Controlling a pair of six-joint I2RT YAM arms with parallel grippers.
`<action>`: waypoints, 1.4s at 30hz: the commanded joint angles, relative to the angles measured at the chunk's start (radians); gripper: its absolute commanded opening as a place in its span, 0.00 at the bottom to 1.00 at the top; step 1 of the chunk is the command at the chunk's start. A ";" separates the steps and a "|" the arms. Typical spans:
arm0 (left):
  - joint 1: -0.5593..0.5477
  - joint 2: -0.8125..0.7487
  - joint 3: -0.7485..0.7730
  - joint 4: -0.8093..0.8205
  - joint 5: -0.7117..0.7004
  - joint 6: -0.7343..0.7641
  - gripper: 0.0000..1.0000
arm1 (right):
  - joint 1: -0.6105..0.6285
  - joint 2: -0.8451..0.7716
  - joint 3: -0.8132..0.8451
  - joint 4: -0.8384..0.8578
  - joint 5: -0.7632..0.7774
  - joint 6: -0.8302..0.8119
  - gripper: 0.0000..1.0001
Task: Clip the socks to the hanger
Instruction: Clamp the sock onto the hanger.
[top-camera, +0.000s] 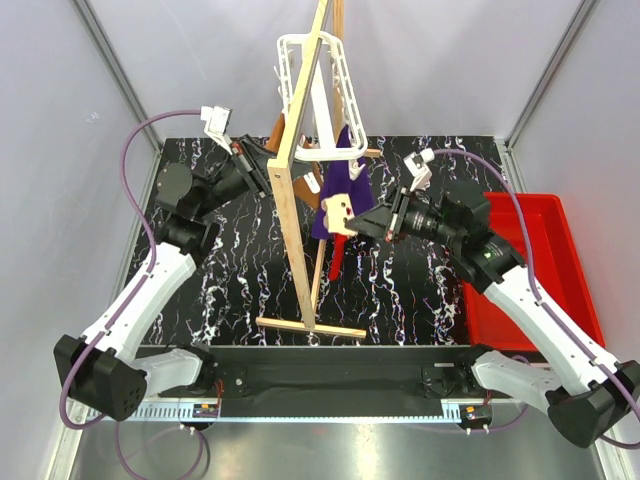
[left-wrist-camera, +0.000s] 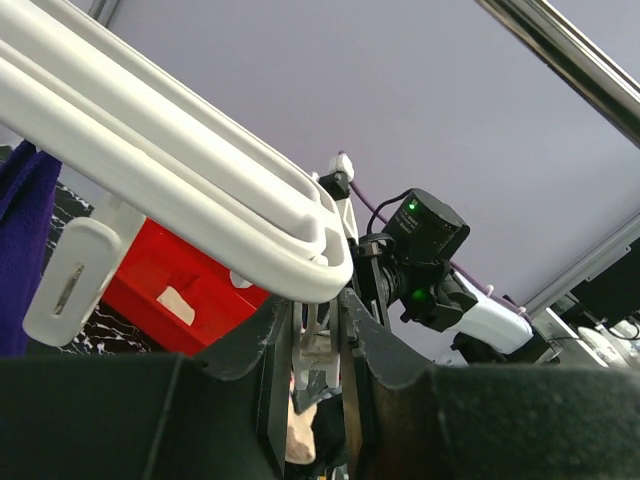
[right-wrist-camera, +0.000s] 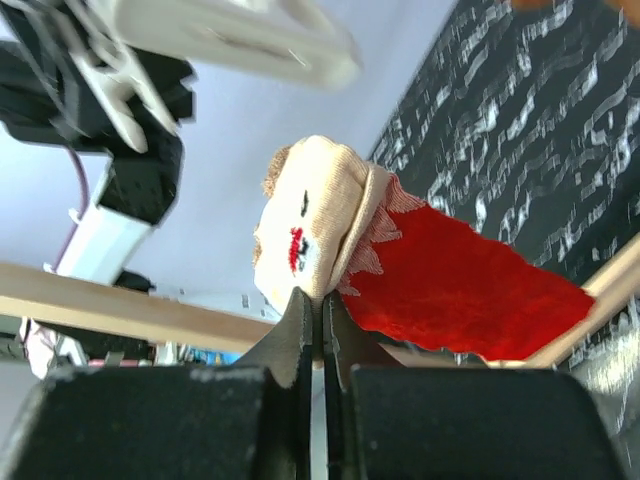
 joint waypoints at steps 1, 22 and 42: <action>-0.009 -0.016 0.004 -0.004 -0.056 -0.020 0.00 | 0.021 -0.005 -0.006 0.226 0.113 0.050 0.00; -0.037 -0.070 0.031 -0.302 -0.268 -0.002 0.00 | 0.104 0.047 0.004 0.299 0.302 0.042 0.00; -0.071 -0.044 0.037 -0.285 -0.280 0.007 0.00 | 0.156 0.077 0.029 0.354 0.308 0.051 0.00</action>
